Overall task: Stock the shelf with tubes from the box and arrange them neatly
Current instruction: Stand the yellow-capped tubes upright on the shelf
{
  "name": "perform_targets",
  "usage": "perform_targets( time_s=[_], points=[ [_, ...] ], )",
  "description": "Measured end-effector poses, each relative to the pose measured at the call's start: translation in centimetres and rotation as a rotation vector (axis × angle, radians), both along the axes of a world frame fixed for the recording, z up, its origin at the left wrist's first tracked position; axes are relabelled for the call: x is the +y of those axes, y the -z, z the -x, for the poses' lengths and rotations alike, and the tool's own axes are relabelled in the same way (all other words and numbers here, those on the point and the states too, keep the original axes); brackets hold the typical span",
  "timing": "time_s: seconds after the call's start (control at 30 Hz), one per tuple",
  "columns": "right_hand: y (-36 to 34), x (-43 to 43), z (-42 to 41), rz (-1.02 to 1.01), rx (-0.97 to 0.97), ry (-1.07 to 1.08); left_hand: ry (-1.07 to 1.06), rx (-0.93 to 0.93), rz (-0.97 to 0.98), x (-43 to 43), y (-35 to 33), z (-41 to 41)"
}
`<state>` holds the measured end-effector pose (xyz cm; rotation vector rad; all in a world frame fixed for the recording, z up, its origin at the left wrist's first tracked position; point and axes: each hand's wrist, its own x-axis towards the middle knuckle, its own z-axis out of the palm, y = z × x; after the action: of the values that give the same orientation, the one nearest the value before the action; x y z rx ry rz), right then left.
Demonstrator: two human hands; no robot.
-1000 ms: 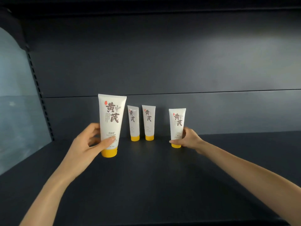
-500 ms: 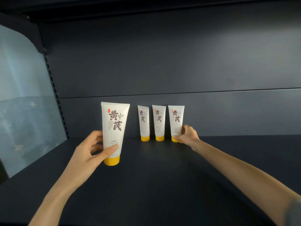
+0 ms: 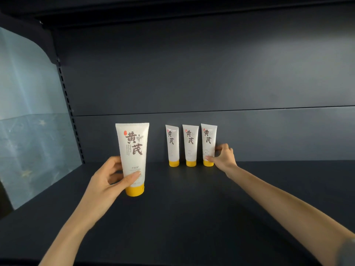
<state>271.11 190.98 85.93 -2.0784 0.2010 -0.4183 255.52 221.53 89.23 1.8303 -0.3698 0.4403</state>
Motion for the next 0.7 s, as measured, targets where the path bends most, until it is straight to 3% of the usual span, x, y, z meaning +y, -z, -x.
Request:
perform_targets(
  time_s=[0.17,0.47,0.7],
  points=[
    [-2.0,1.3,3.4,-0.054,-0.208,-0.042,0.032,0.007,0.154,-2.3,-1.2,-0.5],
    [-3.5,7.3,14.1,-0.08,-0.484,-0.595,0.128,0.042,0.291,-7.5,-2.6,-0.9],
    [-3.3,8.1,15.9,-0.112,-0.501,-0.601,0.049,0.007,0.261,-8.4,-2.1,-1.4]
  ],
)
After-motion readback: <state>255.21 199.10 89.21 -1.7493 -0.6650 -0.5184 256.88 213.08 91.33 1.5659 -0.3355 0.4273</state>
